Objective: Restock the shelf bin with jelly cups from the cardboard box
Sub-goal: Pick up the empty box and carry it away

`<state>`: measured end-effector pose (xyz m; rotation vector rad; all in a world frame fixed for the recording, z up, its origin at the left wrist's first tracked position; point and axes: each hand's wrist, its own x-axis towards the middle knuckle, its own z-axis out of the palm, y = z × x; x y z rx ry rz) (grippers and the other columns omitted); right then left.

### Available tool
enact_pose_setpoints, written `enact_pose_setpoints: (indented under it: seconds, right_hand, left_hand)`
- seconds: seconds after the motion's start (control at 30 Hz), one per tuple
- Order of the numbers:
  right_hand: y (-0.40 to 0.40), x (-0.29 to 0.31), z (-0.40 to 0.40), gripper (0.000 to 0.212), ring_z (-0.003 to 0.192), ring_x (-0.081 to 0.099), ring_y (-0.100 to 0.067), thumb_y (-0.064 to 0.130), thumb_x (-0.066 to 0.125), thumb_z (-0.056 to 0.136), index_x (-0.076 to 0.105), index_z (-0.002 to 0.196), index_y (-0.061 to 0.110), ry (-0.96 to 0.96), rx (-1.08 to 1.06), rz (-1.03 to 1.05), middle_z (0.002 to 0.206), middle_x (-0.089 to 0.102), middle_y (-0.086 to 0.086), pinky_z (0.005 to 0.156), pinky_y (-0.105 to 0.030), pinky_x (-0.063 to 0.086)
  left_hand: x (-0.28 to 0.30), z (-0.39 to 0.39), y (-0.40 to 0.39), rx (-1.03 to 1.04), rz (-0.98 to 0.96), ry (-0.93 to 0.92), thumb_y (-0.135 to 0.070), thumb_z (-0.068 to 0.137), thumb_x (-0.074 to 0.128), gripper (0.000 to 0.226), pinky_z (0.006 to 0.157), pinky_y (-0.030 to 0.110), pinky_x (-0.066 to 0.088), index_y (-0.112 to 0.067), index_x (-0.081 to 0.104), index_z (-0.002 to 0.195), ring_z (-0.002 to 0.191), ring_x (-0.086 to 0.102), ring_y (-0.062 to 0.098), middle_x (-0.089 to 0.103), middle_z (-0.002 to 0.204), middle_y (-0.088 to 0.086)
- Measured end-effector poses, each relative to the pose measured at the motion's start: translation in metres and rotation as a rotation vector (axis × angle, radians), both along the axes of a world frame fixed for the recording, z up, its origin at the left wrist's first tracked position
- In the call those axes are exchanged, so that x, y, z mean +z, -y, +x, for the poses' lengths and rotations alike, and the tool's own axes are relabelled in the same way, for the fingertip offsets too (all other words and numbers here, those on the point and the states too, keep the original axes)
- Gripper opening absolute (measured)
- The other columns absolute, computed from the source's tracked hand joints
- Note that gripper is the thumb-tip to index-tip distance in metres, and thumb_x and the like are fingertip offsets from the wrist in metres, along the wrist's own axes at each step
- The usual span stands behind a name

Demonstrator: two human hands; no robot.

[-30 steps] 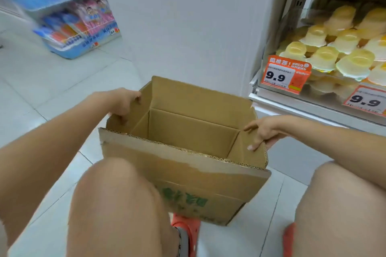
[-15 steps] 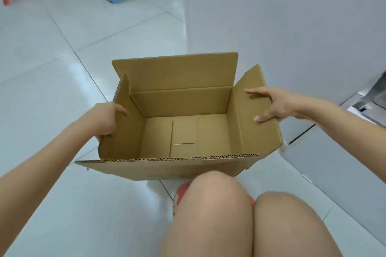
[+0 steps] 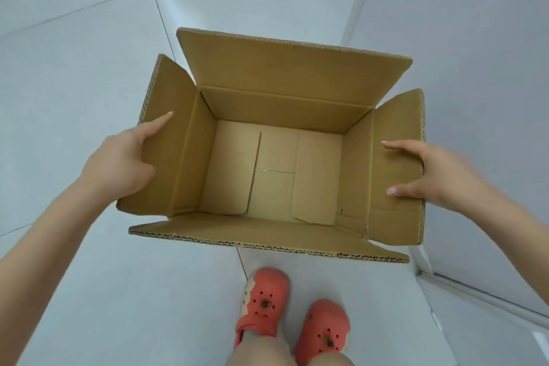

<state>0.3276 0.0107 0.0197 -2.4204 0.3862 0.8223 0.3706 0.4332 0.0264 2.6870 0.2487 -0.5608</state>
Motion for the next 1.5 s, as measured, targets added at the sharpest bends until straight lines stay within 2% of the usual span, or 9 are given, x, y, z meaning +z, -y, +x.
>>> enact_pose_setpoints:
  seconds: [0.17,0.33,0.47,0.73,0.9,1.13,1.27,1.47,1.5]
  right_hand:
    - [-0.010,0.156,0.015,0.079,0.107,0.051,-0.012,0.017,0.081,0.073,0.042,0.137,0.042,0.010,0.047,0.081,0.132,0.053,0.006,0.086,-0.022,0.038]
    - [-0.018,0.297,0.022,0.074,0.119,0.050,-0.020,0.012,0.073,0.081,0.039,0.140,0.041,0.017,0.043,0.153,0.139,0.048,0.004,0.091,-0.025,0.039]
    - [-0.027,0.350,0.036,0.072,0.120,0.051,-0.023,0.014,0.073,0.081,0.039,0.140,0.038,0.014,0.067,0.163,0.140,0.048,0.002,0.098,-0.031,0.042]
    - [-0.074,0.376,0.134,0.075,0.103,0.049,-0.017,0.010,0.073,0.081,0.036,0.142,0.032,0.063,0.105,0.187,0.136,0.050,-0.003,0.081,-0.025,0.045]
    - [-0.092,0.386,0.224,0.073,0.108,0.052,-0.022,0.011,0.075,0.080,0.038,0.141,0.031,0.084,0.083,0.137,0.137,0.048,-0.004,0.078,-0.028,0.049]
    - [-0.092,0.394,0.344,0.070,0.094,0.053,-0.022,0.012,0.076,0.079,0.040,0.137,0.029,0.025,0.027,0.080,0.128,0.050,-0.006,0.054,-0.023,0.049]
    - [-0.082,0.391,0.414,0.071,0.086,0.058,-0.024,0.012,0.076,0.078,0.039,0.137,0.028,-0.018,-0.008,0.055,0.116,0.051,-0.006,0.048,-0.025,0.050]
    - [-0.055,0.389,0.509,0.070,0.083,0.053,-0.020,0.010,0.073,0.082,0.036,0.139,0.026,-0.037,-0.100,0.062,0.130,0.049,-0.007,0.035,-0.018,0.042]
    - [-0.050,0.389,0.523,0.070,0.081,0.054,-0.019,0.010,0.073,0.082,0.036,0.139,0.026,-0.031,-0.121,0.056,0.131,0.050,-0.007,0.041,-0.019,0.046]
  left_hand:
    - [0.162,-0.026,-0.010,0.057,0.074,0.052,-0.013,0.075,0.075,0.101,0.068,0.039,0.053,-0.059,0.014,0.141,0.080,0.060,0.027,0.068,0.099,0.003]
    - [0.303,-0.044,-0.038,0.105,0.091,0.016,-0.012,0.071,0.081,0.110,0.070,0.038,0.056,-0.061,0.009,0.139,0.078,0.063,0.028,0.069,0.103,0.012]
    - [0.362,-0.038,-0.058,0.118,0.121,0.104,-0.010,0.074,0.078,0.107,0.073,0.042,0.058,-0.059,0.010,0.141,0.088,0.065,0.030,0.069,0.107,0.007]
    - [0.390,0.046,-0.088,0.122,0.218,0.129,-0.014,0.077,0.075,0.102,0.058,0.036,0.054,-0.054,0.009,0.143,0.066,0.059,0.026,0.066,0.080,0.008]
    - [0.397,0.152,-0.113,0.064,0.152,0.058,-0.015,0.075,0.077,0.107,0.066,0.038,0.054,-0.056,0.005,0.143,0.076,0.059,0.026,0.066,0.098,0.011]
    - [0.400,0.301,-0.116,0.026,0.125,0.041,-0.014,0.075,0.076,0.102,0.058,0.031,0.045,-0.055,0.012,0.144,0.071,0.056,0.024,0.065,0.096,0.011]
    - [0.399,0.392,-0.100,-0.015,0.110,0.032,-0.013,0.075,0.075,0.101,0.063,0.035,0.051,-0.055,0.013,0.143,0.071,0.058,0.023,0.063,0.087,0.008]
    - [0.397,0.523,-0.062,-0.092,0.098,0.038,-0.011,0.075,0.075,0.100,0.066,0.039,0.054,-0.055,0.015,0.143,0.075,0.058,0.025,0.063,0.088,0.009]
    - [0.398,0.545,-0.055,-0.116,0.096,0.041,-0.012,0.075,0.075,0.100,0.067,0.039,0.053,-0.054,0.015,0.143,0.076,0.058,0.026,0.063,0.089,0.010]
